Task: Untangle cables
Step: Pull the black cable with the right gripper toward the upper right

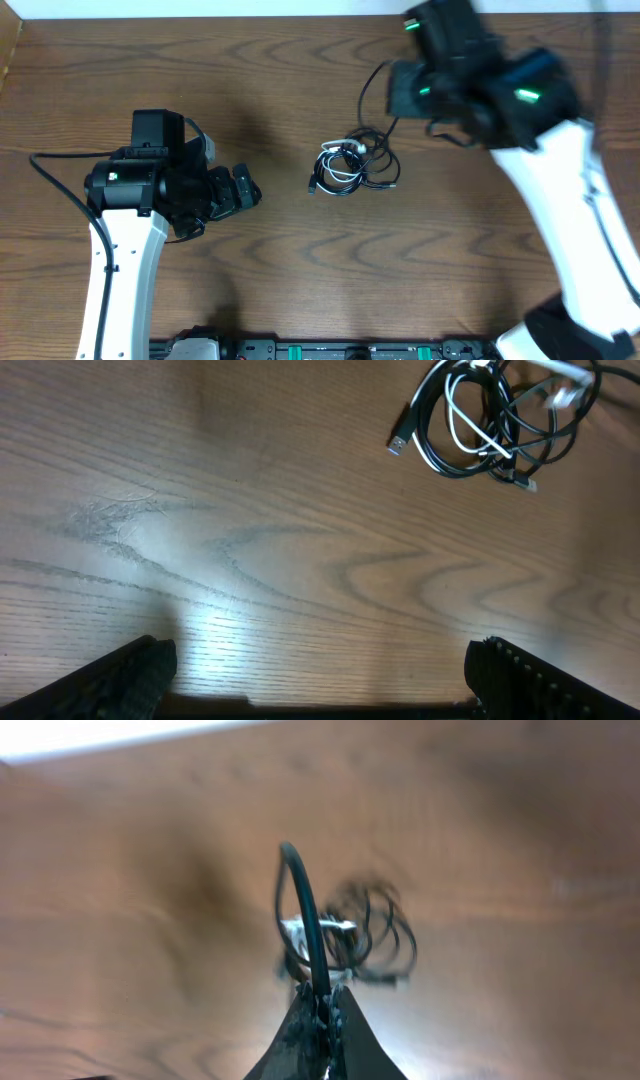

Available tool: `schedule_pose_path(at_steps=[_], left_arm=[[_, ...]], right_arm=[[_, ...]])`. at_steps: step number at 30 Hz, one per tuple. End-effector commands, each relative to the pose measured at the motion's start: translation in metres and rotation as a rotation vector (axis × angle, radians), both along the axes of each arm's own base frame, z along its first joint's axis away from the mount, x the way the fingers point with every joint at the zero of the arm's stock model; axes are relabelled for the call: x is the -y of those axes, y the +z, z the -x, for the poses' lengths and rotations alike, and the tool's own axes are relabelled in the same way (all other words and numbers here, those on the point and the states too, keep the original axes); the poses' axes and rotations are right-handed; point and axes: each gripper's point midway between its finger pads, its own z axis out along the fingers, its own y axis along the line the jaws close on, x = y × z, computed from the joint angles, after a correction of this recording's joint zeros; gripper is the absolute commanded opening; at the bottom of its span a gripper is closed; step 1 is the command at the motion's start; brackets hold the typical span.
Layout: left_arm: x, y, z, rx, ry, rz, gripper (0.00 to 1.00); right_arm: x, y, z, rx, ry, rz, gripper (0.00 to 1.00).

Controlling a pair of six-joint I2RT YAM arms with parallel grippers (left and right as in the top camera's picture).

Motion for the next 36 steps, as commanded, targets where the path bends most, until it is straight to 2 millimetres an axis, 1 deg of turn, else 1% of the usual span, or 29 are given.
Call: schedule_pose_path(at_steps=[1, 3, 6, 7, 11, 16, 19, 21, 24, 26, 31, 33, 36], left_arm=[[0.002, 0.002, -0.002, 0.001, 0.000, 0.006, 0.98], [0.002, 0.002, -0.002, 0.001, 0.000, 0.006, 0.98], [0.002, 0.002, -0.002, 0.001, 0.000, 0.006, 0.98], [0.002, 0.002, -0.002, 0.001, 0.000, 0.006, 0.98], [0.002, 0.002, -0.002, 0.001, 0.000, 0.006, 0.98], [0.002, 0.002, -0.002, 0.001, 0.000, 0.006, 0.98], [0.002, 0.002, -0.001, 0.000, 0.000, 0.006, 0.98], [0.002, 0.002, -0.001, 0.000, 0.000, 0.006, 0.98], [0.002, 0.002, -0.001, 0.000, 0.000, 0.006, 0.98], [0.002, 0.002, -0.001, 0.000, 0.000, 0.006, 0.98], [0.002, 0.002, -0.002, 0.001, 0.000, 0.006, 0.98], [0.002, 0.002, -0.002, 0.001, 0.000, 0.006, 0.98], [0.002, 0.002, -0.002, 0.001, 0.000, 0.006, 0.98]], right_arm=[[0.022, 0.071, 0.028, 0.193, 0.011, -0.080, 0.01], [0.026, 0.082, 0.037, 0.224, 0.012, -0.097, 0.01], [0.028, 0.082, 0.043, 0.219, 0.015, -0.094, 0.01], [0.028, 0.079, 0.043, 0.205, 0.015, -0.087, 0.01], [0.025, 0.051, 0.039, 0.116, 0.021, -0.044, 0.01], [0.011, 0.012, 0.036, -0.017, 0.062, -0.021, 0.01], [0.005, 0.000, 0.034, -0.056, 0.077, -0.021, 0.01], [0.005, 0.001, 0.032, -0.050, 0.073, -0.020, 0.01], [0.008, 0.013, 0.028, 0.005, 0.086, -0.023, 0.01], [0.017, 0.027, 0.024, 0.062, 0.066, -0.020, 0.01], [0.063, 0.073, 0.018, 0.235, -0.086, -0.015, 0.01], [0.081, 0.092, 0.020, 0.300, -0.135, -0.033, 0.01], [0.099, 0.113, 0.026, 0.374, -0.187, -0.052, 0.01]])
